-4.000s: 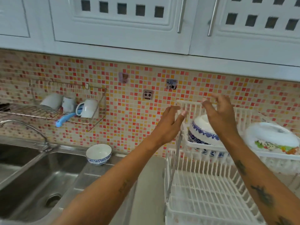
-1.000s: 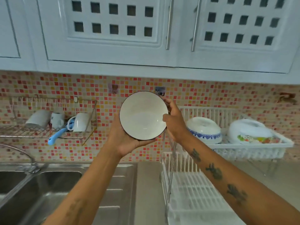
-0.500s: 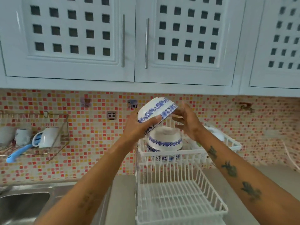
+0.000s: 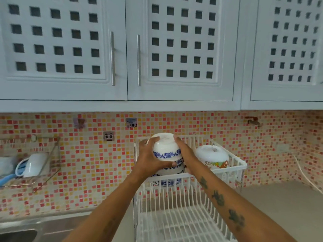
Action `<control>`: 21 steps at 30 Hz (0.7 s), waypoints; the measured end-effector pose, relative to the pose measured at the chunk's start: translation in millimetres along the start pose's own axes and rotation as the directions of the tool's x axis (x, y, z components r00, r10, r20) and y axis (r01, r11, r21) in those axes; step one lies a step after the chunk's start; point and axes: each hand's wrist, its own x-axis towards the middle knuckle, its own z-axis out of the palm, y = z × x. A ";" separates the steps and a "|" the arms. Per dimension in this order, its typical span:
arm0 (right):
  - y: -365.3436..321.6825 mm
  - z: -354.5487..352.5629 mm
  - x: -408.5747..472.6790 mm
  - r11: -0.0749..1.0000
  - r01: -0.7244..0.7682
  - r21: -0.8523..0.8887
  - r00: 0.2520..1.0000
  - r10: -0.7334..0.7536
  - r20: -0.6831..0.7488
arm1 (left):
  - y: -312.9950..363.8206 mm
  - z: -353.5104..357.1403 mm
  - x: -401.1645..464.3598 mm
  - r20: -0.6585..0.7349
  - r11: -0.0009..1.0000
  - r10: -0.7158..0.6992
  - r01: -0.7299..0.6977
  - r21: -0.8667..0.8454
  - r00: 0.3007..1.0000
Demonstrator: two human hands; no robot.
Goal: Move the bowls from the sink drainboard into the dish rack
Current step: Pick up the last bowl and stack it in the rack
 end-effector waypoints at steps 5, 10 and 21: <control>11.0 -0.2 10.5 0.994 -0.108 0.032 0.993 0.106 0.047 | -11.4 2.2 3.1 0.056 0.997 -0.074 0.074 0.008 0.996; 16.9 -2.8 13.6 0.991 -0.127 0.037 0.989 0.124 0.080 | -14.3 4.3 1.4 0.127 0.990 -0.121 0.110 0.090 0.984; 28.7 -4.9 26.0 0.979 -0.193 0.065 0.980 0.189 0.062 | -13.8 4.8 5.5 0.142 0.981 -0.190 0.193 -0.005 0.971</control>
